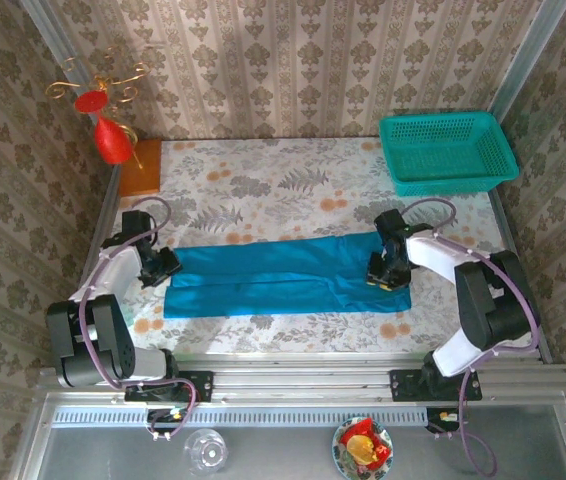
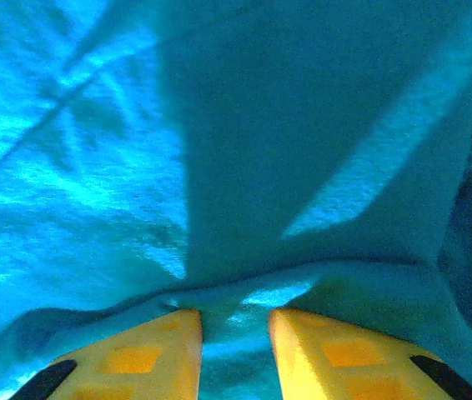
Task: Fold the inside-out t-shirt
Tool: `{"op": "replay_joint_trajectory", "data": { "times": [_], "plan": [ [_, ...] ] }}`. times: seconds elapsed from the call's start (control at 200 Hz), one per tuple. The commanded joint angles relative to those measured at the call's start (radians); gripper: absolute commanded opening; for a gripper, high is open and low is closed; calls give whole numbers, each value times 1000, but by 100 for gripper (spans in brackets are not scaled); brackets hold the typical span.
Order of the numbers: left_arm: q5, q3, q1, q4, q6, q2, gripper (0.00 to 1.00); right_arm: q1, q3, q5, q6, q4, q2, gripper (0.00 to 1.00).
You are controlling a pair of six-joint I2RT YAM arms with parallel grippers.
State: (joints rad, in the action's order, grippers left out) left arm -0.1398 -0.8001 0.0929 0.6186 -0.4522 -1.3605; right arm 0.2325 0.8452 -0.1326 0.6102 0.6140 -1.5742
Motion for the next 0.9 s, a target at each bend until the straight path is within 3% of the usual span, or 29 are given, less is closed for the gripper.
{"op": "replay_joint_trajectory", "data": {
  "times": [0.0, 0.15, 0.39, 0.645, 0.765, 0.895],
  "plan": [
    [-29, 1, 16, -8, 6, -5, 32, -21, -77, -14, 48, 15, 50, 35],
    [-94, -11, 40, -46, 24, -45, 32, -38, -118, 2, 64, 42, 152, 35],
    [-204, -53, 67, -77, 17, -146, 34, -68, -46, -9, 22, 90, 238, 35],
    [-182, -37, 61, 2, 36, -129, 33, -73, 21, 9, -3, 157, 280, 35],
    [-205, 15, 52, 18, 16, -80, 27, -75, 38, 11, -9, 180, 304, 35],
    [-216, 79, 33, 19, -15, -8, 14, -77, 51, 19, -16, 204, 327, 35]
  ]
}}
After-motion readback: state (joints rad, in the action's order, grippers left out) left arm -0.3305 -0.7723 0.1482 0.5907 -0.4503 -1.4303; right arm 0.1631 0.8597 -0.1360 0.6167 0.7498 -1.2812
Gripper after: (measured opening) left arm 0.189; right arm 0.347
